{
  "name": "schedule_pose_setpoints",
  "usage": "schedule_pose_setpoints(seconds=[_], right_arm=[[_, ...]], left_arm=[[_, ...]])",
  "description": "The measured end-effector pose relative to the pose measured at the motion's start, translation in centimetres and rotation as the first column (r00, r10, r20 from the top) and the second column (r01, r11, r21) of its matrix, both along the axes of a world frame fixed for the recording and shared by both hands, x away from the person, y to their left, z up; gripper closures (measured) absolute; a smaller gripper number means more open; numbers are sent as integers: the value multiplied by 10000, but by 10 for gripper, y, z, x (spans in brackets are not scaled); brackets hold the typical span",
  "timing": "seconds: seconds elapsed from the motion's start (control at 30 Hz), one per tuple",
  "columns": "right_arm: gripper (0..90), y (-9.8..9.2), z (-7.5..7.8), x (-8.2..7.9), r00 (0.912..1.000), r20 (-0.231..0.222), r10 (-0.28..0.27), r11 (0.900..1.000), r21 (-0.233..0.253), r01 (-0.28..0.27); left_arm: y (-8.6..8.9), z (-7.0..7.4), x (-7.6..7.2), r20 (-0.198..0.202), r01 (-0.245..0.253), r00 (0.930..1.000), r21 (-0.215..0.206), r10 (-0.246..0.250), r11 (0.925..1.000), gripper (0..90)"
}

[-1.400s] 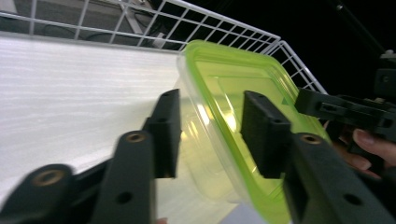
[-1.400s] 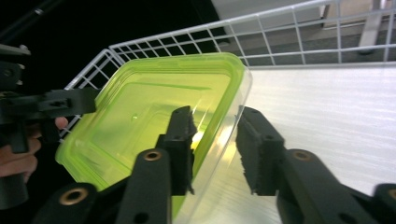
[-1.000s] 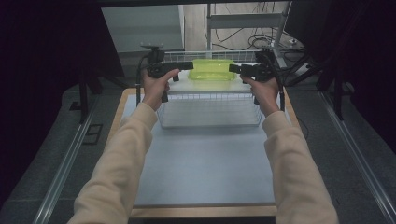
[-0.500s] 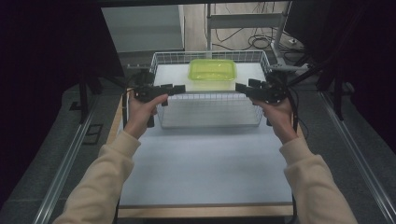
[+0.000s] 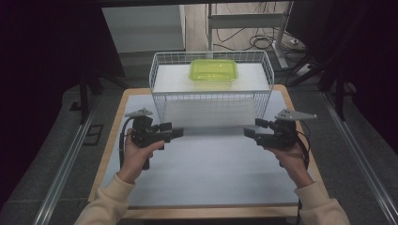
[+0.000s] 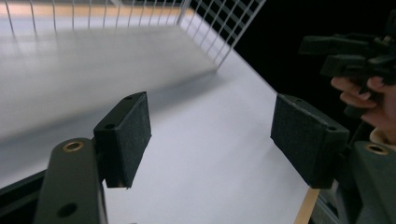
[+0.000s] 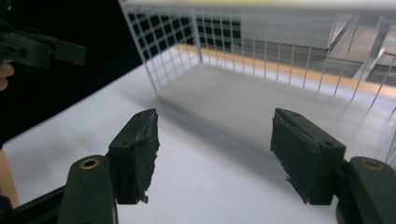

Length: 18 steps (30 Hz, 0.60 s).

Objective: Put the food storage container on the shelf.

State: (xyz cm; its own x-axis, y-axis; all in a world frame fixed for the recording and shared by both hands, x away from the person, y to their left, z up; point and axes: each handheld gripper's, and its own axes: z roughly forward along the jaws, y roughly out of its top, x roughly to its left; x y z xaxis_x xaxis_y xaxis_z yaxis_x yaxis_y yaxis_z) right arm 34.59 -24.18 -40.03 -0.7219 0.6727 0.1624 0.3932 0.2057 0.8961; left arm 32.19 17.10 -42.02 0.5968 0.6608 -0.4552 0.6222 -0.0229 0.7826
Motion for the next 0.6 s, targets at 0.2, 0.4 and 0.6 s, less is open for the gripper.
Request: schedule_pose_setpoints(seconds=[0.2,0.4,0.6], right_arm=[[313,-11,-31,-13,9987,-489,103,9999,-71,-106],[313,-15,-39,-15,9986,-476,214,9996,-178,-223],[265,-15,-40,-19,9999,-108,94,9993,-352,-98]], left_arm=[[-1,-29,-11,-220,214,9995,425,-205,9989,293],[-2,-38,-12,-311,254,9992,348,-244,9991,304],[-3,-45,-15,-287,242,9993,454,-229,9987,304]])
